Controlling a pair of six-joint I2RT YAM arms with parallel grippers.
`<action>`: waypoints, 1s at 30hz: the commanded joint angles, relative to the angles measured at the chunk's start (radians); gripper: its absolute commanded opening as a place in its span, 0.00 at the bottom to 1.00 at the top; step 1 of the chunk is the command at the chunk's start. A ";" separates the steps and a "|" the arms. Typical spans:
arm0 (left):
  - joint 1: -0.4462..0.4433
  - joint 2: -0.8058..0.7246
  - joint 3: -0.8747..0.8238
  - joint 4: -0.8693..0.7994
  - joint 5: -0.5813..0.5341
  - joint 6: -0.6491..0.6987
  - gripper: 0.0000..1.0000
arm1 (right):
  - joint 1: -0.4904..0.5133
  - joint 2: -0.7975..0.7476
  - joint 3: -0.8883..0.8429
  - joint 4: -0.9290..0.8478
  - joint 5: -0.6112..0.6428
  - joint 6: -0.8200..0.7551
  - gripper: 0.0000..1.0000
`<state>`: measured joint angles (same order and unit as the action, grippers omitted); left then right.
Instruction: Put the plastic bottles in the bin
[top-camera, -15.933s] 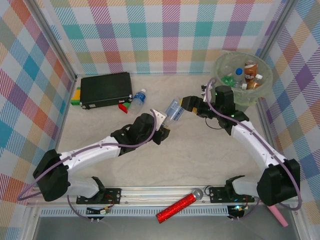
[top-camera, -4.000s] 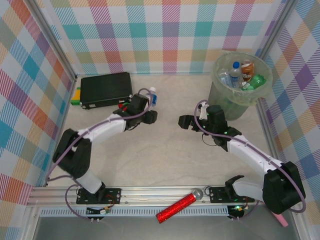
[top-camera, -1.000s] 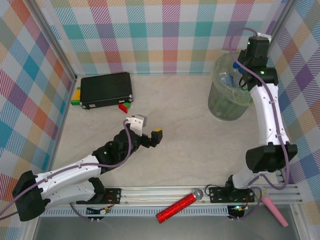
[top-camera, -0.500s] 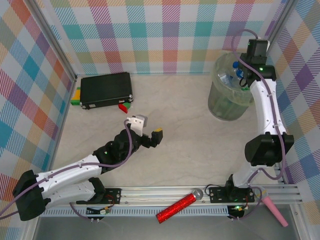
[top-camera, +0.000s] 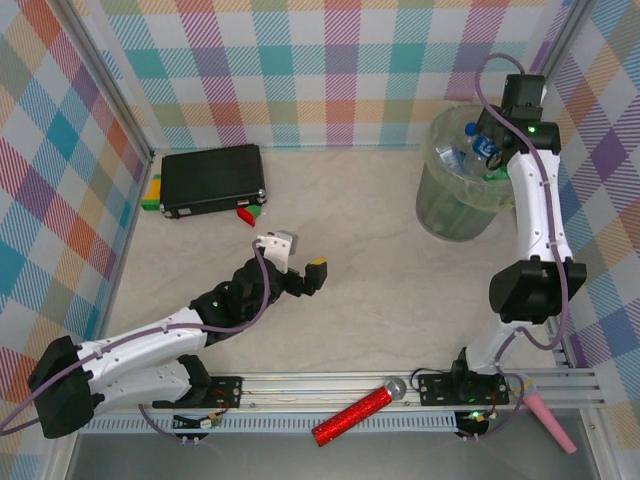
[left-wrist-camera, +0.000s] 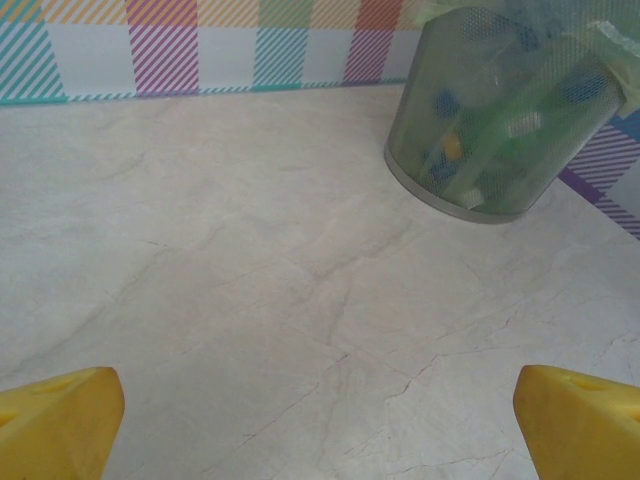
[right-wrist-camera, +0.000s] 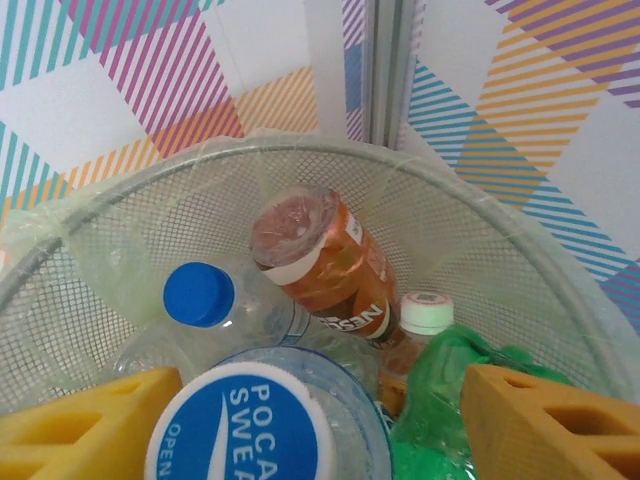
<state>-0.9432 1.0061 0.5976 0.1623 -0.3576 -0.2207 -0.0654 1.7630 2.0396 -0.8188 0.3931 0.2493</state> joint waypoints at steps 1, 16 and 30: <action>-0.008 0.001 0.008 0.019 0.007 -0.004 1.00 | -0.009 -0.014 0.060 -0.087 0.050 -0.024 0.74; -0.008 -0.004 0.005 0.021 0.008 -0.006 1.00 | 0.073 -0.131 -0.049 -0.036 -0.035 -0.028 0.46; -0.008 -0.004 0.007 0.016 0.005 0.001 1.00 | 0.072 0.105 0.171 -0.061 -0.100 -0.054 0.47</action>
<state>-0.9432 1.0061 0.5976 0.1631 -0.3573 -0.2203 0.0067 1.8389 2.1407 -0.8585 0.3191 0.2161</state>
